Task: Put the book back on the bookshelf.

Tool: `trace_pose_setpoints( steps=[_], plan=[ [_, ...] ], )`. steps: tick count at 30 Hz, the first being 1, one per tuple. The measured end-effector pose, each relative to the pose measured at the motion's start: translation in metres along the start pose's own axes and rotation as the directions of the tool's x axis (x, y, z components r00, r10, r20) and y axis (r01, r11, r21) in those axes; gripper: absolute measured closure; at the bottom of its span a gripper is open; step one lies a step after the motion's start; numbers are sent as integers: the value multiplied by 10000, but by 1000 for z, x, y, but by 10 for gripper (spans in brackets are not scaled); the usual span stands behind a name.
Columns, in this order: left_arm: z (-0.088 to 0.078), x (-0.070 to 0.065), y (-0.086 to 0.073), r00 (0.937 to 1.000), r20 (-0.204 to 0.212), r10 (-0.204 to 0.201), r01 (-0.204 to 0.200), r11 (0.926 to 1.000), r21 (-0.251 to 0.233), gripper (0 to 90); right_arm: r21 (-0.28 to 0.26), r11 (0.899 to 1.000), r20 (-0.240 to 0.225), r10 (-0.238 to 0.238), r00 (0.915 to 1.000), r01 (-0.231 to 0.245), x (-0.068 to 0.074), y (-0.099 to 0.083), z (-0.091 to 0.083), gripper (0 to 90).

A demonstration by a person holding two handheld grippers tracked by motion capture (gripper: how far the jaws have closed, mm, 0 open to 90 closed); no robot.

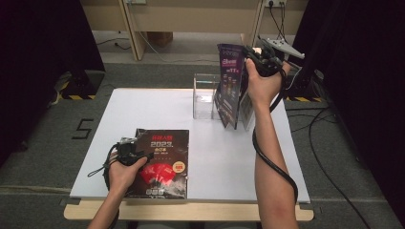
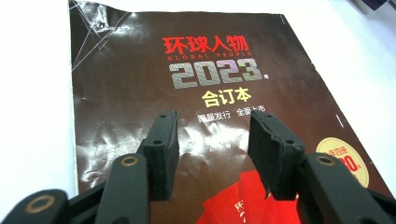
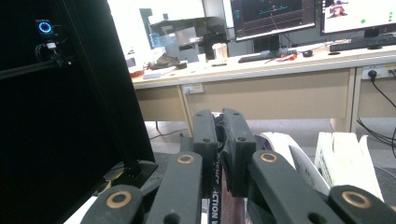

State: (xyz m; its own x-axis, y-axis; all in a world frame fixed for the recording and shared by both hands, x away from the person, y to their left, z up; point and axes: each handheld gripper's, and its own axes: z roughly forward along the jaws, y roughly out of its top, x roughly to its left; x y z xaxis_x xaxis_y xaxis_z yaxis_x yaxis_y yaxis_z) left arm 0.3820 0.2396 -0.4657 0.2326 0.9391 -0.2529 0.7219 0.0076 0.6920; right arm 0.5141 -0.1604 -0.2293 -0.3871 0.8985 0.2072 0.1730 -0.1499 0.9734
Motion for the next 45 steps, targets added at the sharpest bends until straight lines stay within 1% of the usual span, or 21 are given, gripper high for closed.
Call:
trace_pose_setpoints(
  steps=[4,6,9,11,12,13,16,19,32,37,38,43,45],
  plan=[
    [0,0,0,10000,-23,-2,2,10000,59,524,-25,10000,54,11,10000,-11,0,0,2,854],
    [-1,0,0,10000,-43,-13,13,10000,51,524,-47,10000,82,-86,9999,87,0,1,4,853],
    [-1,0,0,10000,-10,-15,15,10000,34,524,-42,10000,102,-25,9999,25,1,1,6,853],
    [-1,1,0,10000,16,-35,35,10000,-5,524,-51,10000,148,-67,9999,68,0,2,7,853],
    [0,1,0,10000,10,-30,30,10000,1,524,-40,10000,134,18,9999,-17,1,2,7,853],
    [-1,0,0,10000,-45,-25,25,10000,40,523,-58,10000,144,-33,9999,34,0,2,8,853],
    [0,1,0,10000,-9,-17,17,10000,32,523,-114,9999,171,-46,9998,48,0,2,10,853],
    [0,0,0,10000,-33,-11,11,10000,29,524,-41,10000,212,-29,9998,30,0,2,11,853],
    [-1,1,0,10000,-29,-21,21,10000,13,524,-44,10000,371,6,9993,-4,-1,1,18,853],
    [0,2,0,10000,-9,-26,26,10000,7,524,-34,10000,426,-78,9991,80,-2,0,22,853],
    [0,2,0,10000,-4,-31,31,10000,5,524,-34,10000,411,-21,9992,23,-1,0,22,853],
    [-1,2,0,10000,-13,-2,2,10000,-2,524,-95,9999,421,-93,9991,98,0,1,25,853],
    [-1,2,0,10000,-13,-8,8,10000,-3,524,-76,10000,399,-54,9992,57,0,1,25,853]
  ],
)
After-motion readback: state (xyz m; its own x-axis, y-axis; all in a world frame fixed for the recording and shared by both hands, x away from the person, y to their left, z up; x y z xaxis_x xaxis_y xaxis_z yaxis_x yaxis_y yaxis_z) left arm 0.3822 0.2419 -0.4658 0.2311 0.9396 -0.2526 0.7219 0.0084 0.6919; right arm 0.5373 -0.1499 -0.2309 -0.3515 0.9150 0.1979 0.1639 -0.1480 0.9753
